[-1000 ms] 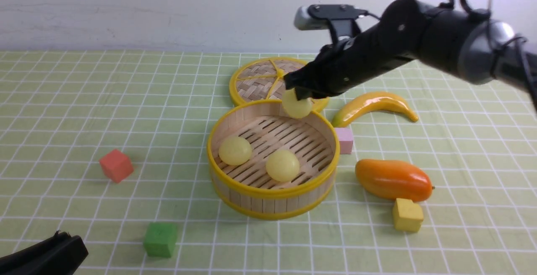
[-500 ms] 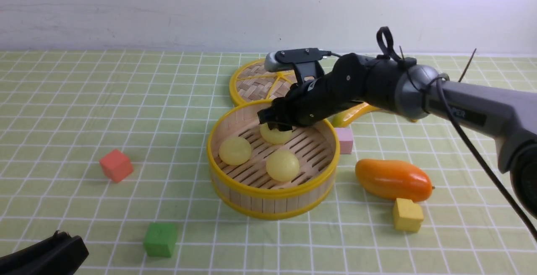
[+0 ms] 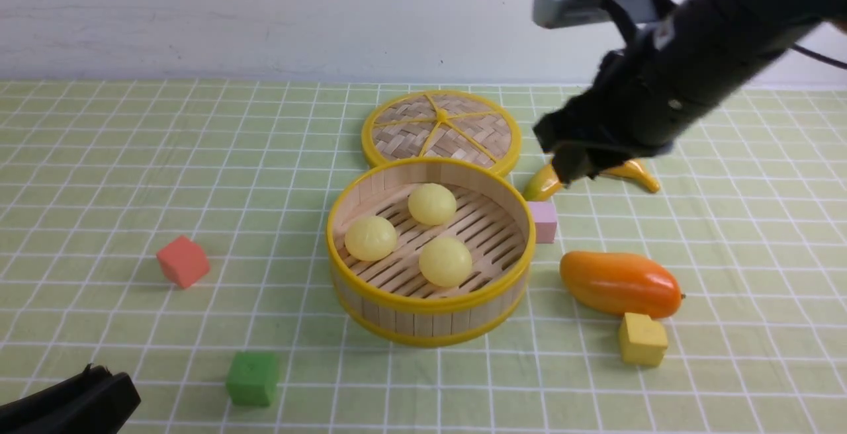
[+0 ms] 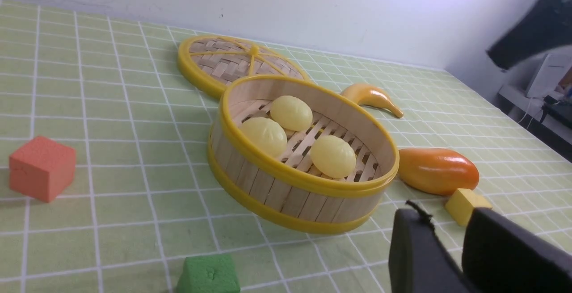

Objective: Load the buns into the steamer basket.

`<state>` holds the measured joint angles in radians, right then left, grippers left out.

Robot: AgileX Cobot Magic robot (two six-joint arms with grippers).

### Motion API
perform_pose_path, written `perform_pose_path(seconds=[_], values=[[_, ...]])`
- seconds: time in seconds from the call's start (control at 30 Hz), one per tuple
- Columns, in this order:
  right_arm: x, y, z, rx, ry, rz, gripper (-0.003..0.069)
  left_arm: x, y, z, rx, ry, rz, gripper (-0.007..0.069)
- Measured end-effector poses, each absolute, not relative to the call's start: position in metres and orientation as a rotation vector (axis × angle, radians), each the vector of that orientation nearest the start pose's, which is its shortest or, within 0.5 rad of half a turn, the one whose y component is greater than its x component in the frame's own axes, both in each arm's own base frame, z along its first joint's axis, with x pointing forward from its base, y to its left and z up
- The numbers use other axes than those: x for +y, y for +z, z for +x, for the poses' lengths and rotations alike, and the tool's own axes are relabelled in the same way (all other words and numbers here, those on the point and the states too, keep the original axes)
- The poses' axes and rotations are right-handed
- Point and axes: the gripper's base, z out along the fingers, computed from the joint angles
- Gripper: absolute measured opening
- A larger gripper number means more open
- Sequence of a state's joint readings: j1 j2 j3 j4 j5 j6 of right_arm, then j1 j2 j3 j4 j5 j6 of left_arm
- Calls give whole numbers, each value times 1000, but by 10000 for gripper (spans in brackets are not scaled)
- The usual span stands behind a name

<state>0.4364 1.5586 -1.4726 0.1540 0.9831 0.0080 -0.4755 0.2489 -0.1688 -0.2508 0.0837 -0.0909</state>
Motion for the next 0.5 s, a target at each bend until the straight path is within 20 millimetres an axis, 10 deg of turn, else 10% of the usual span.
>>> perform_pose_path(seconds=[0.17, 0.5], values=[[125, 351, 235, 2517, 388, -415, -6, -37, 247, 68, 1679, -637, 129, 164], [84, 359, 148, 2475, 408, -413, -20, -37, 247, 68, 1679, -637, 129, 173]])
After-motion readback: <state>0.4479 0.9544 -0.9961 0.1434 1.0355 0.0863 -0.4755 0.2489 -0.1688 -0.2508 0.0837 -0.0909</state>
